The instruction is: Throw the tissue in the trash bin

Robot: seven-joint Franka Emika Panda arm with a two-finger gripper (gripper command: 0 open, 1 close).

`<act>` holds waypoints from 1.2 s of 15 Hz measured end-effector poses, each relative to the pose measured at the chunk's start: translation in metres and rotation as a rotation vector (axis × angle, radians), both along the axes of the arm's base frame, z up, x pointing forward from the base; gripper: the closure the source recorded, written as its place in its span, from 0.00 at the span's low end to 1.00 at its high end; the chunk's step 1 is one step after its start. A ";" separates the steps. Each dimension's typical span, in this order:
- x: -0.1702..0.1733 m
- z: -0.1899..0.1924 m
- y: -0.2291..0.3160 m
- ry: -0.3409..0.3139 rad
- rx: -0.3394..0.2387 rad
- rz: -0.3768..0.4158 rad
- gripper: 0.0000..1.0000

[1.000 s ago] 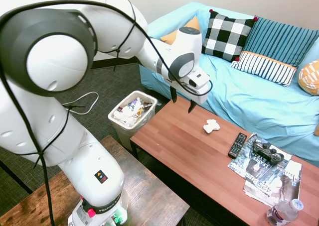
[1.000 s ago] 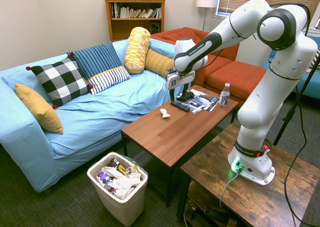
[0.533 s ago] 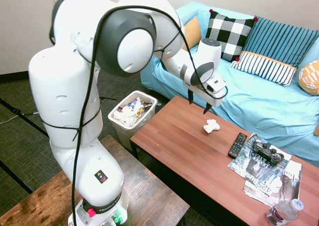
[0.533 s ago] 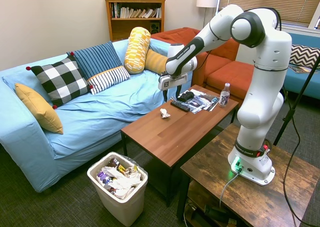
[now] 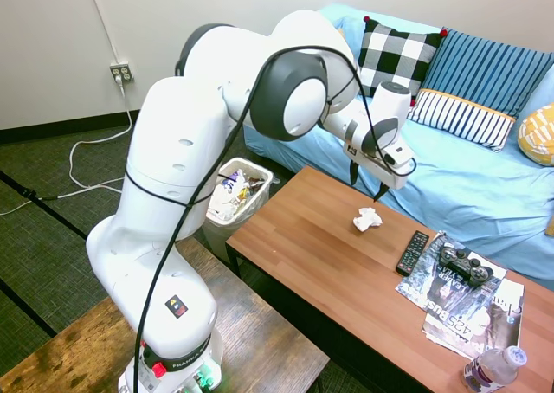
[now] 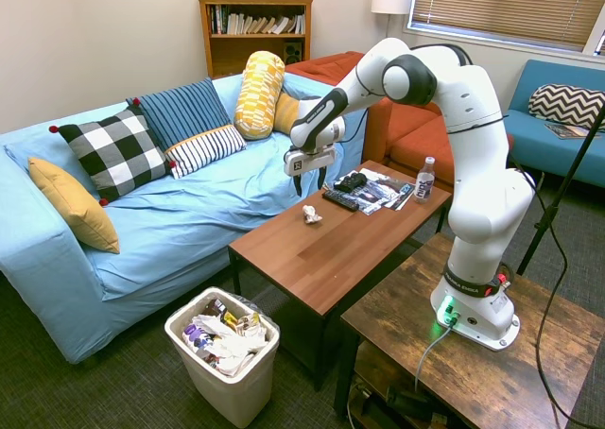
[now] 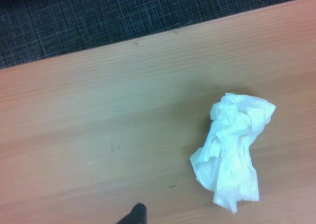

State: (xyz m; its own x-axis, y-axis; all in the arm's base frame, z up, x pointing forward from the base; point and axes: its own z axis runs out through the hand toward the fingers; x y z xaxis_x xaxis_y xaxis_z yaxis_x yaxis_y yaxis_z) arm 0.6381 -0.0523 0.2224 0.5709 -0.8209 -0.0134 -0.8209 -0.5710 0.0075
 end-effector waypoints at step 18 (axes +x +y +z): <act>0.030 -0.120 -0.025 0.128 0.002 -0.063 1.00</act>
State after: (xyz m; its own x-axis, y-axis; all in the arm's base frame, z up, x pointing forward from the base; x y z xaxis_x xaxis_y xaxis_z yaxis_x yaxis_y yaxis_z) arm 0.6679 -0.0771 0.1020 0.5116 -0.8551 -0.0848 -0.8476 -0.5184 0.1132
